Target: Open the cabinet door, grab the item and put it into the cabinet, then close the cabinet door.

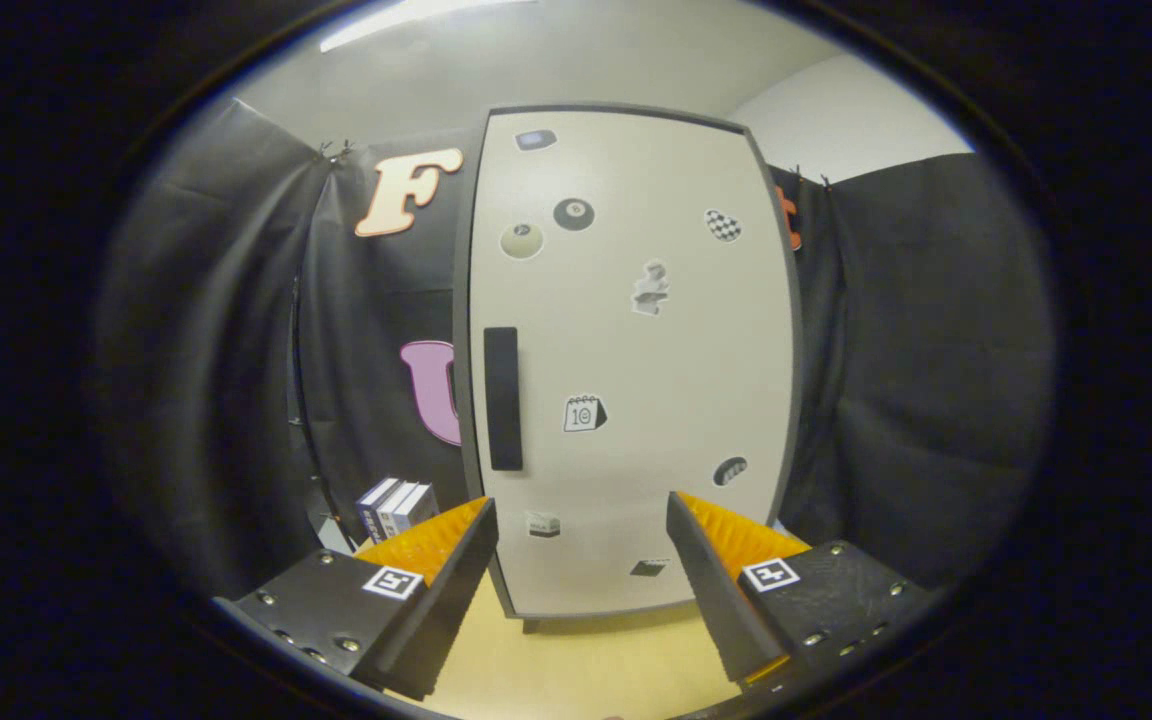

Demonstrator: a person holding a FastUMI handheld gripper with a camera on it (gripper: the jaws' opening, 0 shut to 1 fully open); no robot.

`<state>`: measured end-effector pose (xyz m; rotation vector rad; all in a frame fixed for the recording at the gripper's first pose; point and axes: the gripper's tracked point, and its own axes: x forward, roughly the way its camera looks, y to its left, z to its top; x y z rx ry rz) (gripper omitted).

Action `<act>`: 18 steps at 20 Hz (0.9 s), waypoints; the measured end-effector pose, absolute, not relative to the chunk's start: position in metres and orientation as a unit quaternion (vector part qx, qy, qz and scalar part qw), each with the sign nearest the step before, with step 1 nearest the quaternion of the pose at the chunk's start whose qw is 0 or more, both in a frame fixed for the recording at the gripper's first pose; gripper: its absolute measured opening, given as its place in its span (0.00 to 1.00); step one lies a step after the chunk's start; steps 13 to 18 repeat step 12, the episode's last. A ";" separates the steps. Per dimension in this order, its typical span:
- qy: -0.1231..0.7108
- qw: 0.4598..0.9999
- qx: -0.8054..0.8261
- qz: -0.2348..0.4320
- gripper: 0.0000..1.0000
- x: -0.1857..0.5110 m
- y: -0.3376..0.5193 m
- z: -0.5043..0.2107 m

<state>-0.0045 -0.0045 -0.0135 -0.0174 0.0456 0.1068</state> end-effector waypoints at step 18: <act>0.018 1.000 -0.008 0.001 1.00 -0.058 -0.037 -0.001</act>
